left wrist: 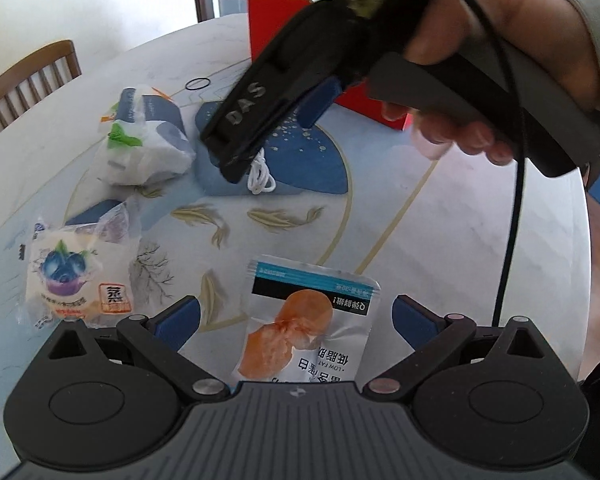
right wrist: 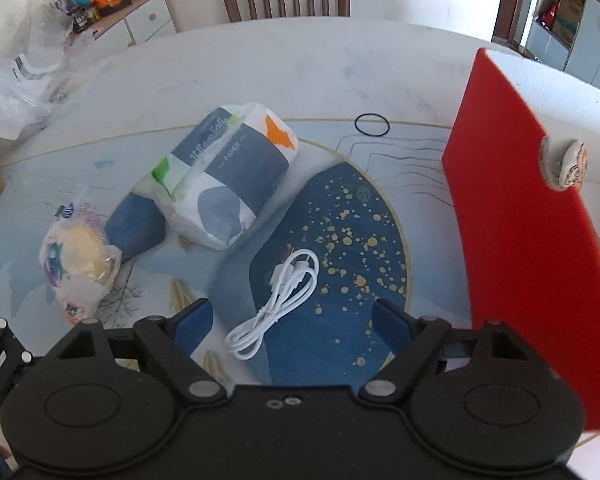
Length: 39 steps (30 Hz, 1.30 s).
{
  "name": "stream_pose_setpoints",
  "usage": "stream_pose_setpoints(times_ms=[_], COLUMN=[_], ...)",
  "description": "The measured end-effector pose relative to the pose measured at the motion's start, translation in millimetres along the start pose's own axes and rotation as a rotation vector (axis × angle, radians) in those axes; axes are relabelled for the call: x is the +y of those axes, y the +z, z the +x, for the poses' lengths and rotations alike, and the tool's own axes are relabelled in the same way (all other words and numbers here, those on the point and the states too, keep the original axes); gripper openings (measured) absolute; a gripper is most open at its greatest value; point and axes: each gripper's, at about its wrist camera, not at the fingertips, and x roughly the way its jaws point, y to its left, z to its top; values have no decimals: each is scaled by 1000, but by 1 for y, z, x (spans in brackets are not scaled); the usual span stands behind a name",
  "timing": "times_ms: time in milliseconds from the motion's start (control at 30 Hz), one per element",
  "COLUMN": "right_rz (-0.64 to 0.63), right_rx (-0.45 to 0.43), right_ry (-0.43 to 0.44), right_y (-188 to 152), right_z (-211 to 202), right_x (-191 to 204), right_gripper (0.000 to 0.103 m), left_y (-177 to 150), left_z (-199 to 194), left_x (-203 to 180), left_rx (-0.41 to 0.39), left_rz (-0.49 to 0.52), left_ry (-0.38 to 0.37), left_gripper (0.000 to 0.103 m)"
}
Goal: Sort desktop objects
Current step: 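Grasp the orange-picture snack packet with the left tool while the right tool grasps the white USB cable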
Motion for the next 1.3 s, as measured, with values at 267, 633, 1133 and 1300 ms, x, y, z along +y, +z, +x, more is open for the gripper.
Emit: stream_pose_setpoints(times_ms=[267,633,1133,1300], right_rz=[-45,-100,-22,-10], right_rx=[2,-37,-41,-46], right_ry=[-50,-61,-3,26], right_y=[1,0,-14,-26], right_z=[10,5,-14,-29], right_x=[11,20,-4,-11], right_gripper=[80,35,11,11], left_y=[0,5,9,8], left_z=[6,1,-4,-7], left_x=[-2,2,17,25], left_rx=[-2,-21,-12,-13], left_rz=[32,-3,-147,-233], left_ry=[17,8,-12,-30], left_gripper=[102,71,70,67])
